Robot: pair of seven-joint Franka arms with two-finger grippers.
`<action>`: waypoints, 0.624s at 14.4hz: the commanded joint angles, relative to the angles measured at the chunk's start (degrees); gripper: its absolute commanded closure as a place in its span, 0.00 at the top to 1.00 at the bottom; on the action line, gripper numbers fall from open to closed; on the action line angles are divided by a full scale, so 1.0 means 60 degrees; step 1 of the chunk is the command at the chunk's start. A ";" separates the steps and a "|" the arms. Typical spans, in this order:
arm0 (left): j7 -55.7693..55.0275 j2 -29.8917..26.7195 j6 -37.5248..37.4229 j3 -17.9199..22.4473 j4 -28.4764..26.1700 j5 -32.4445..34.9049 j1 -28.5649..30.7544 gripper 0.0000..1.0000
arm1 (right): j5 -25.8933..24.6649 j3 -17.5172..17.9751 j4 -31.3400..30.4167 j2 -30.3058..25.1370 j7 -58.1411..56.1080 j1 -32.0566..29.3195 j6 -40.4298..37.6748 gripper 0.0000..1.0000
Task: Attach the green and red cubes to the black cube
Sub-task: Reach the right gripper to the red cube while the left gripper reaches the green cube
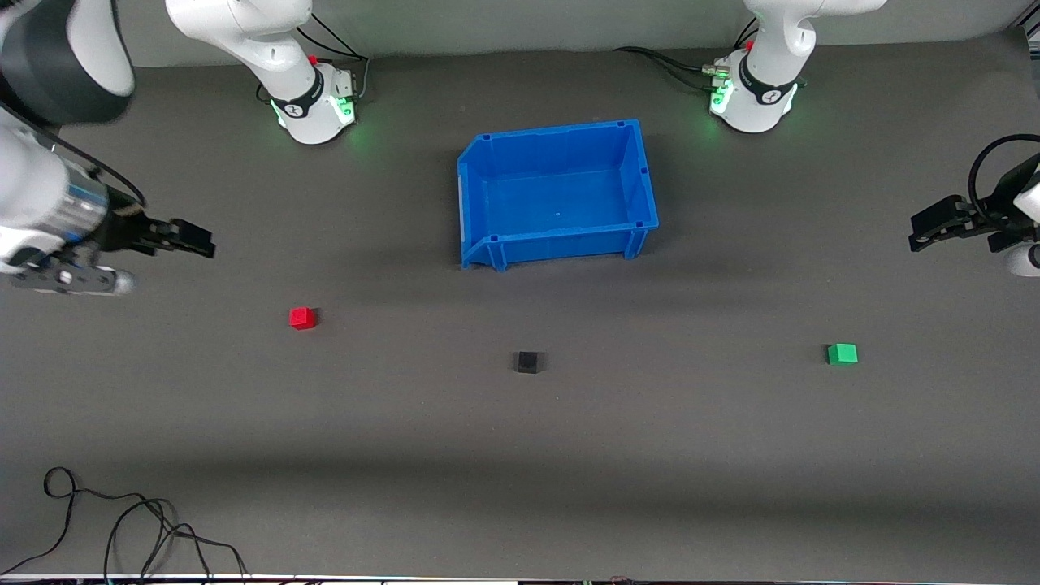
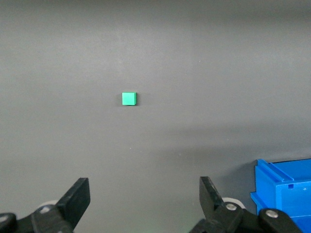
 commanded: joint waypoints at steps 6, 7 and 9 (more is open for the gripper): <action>-0.2780 0.0178 0.0279 0.0027 -0.0023 -0.0151 0.0969 1.00 | 0.0147 -0.0039 -0.3341 0.0215 0.0019 0.0111 0.3982 0.90; -0.3659 0.0236 0.0191 0.0012 -0.0023 -0.0122 0.1028 1.00 | 0.0147 -0.0039 -0.3475 0.0522 0.0019 0.0111 0.4364 0.90; -0.5110 0.0411 -0.0057 0.0027 -0.0023 0.0039 0.1087 0.98 | 0.0162 -0.0053 -0.3491 0.1166 0.0106 0.0097 0.4849 0.90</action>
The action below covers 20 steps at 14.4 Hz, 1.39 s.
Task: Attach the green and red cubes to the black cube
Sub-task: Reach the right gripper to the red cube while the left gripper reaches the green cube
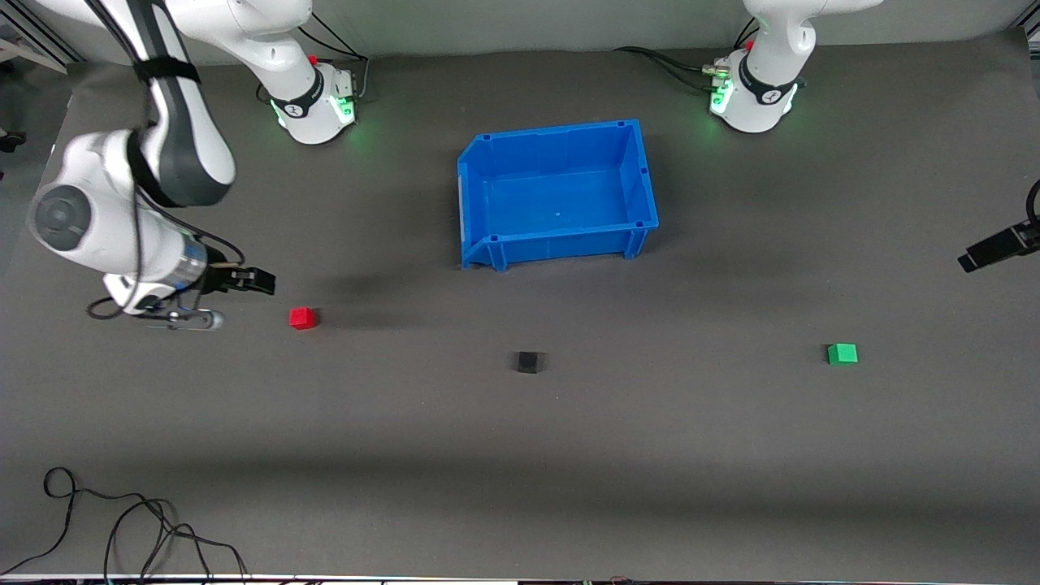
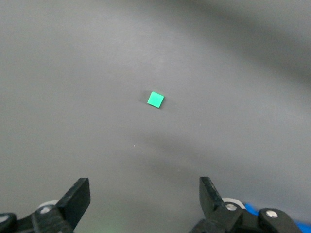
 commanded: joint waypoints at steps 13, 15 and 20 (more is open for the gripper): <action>-0.8715 0.2135 0.3361 -0.0047 -0.2601 -0.0100 0.1068 1.00 | 0.0112 -0.0042 0.0175 0.3100 0.0070 0.0065 0.2696 0.76; -0.9255 0.2222 0.4693 -0.0047 -0.3305 -0.0174 0.1069 1.00 | 0.0098 -0.0042 0.0235 0.3539 0.0041 0.0036 0.3149 0.76; -0.9844 0.3084 0.6879 -0.0077 -0.3924 -0.0189 0.0835 1.00 | 0.0098 -0.0042 0.0250 0.3556 0.0026 0.0035 0.3166 0.66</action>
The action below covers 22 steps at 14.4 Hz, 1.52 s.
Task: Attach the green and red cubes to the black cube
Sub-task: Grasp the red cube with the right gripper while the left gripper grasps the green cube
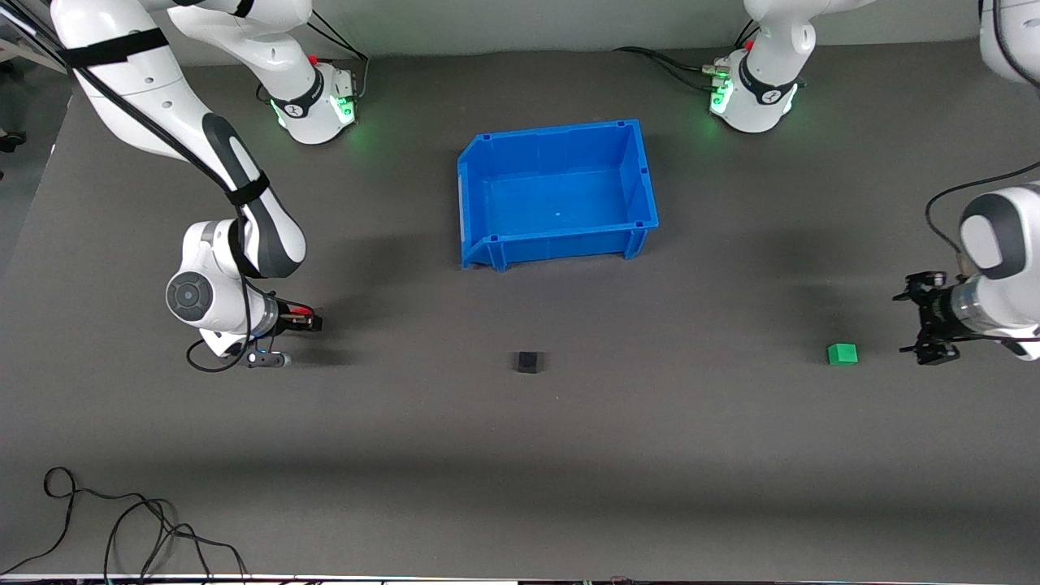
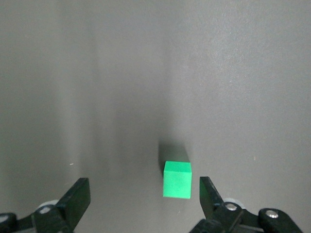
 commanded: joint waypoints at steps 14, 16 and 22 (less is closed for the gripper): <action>-0.0783 0.1847 0.2913 0.0049 -0.0063 -0.0043 -0.0669 0.99 | 0.1048 -0.0034 0.2424 -0.0077 0.1413 0.0028 -0.3425 0.17; -0.0856 0.1935 0.2913 0.0063 -0.0063 -0.0043 -0.0815 0.96 | 0.1063 0.0010 0.2893 -0.0019 0.2174 0.0102 -0.3470 0.13; -0.0856 0.1964 0.2899 0.0078 -0.0078 0.0060 -0.0772 0.85 | 0.1077 0.0098 0.4693 0.1223 0.8877 0.1828 -0.3456 0.13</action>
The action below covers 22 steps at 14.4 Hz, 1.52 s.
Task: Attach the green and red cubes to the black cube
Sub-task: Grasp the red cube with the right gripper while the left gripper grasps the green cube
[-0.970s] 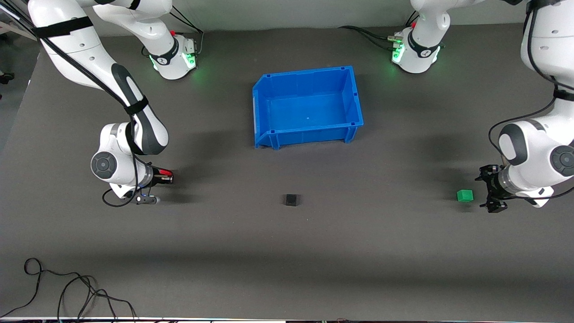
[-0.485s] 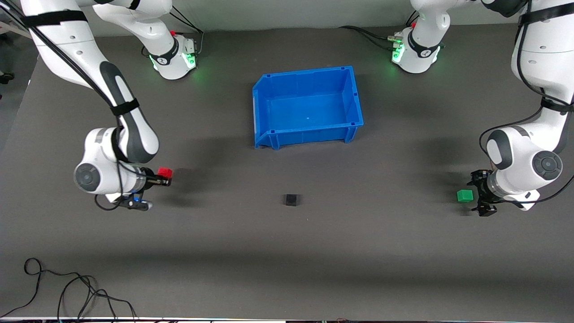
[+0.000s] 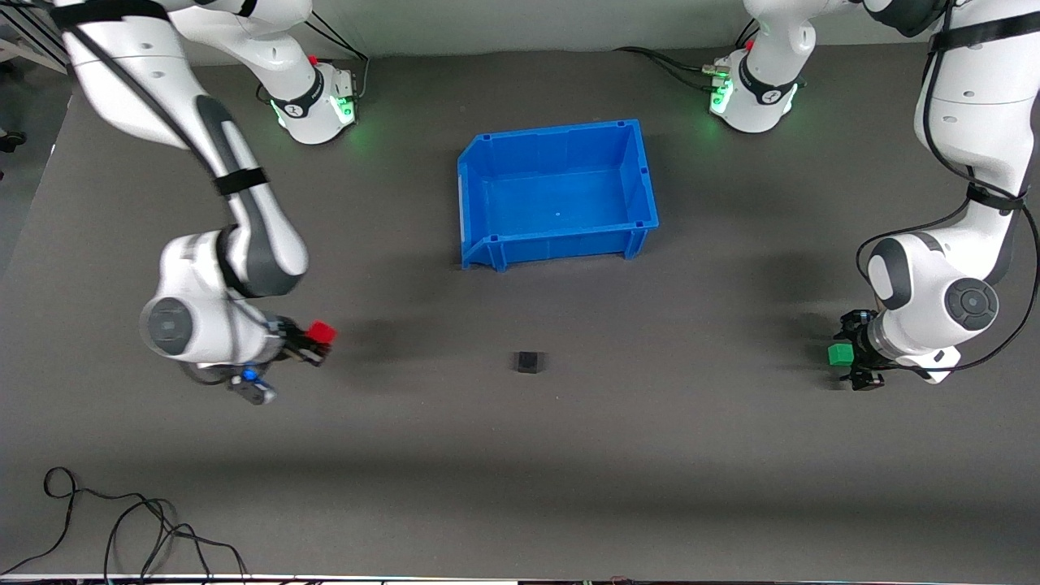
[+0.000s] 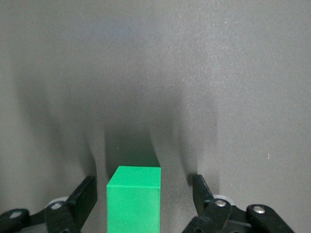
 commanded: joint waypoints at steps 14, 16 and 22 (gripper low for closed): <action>-0.1812 -0.0173 -0.2174 0.0034 0.1573 0.0064 -0.0754 0.00 | 0.2044 -0.0069 0.3806 0.3352 0.7800 0.2182 0.0365 0.13; -0.2340 -0.0173 -0.2675 0.0019 0.2072 -0.0023 -0.1207 0.00 | 0.2029 -0.0084 0.3966 0.3498 0.8138 0.2401 0.0380 0.12; -0.3995 0.0061 -0.2692 -0.0010 0.3010 -0.0126 -0.2964 0.00 | 0.2015 -0.0070 0.4567 0.4274 0.9281 0.2738 0.1301 0.11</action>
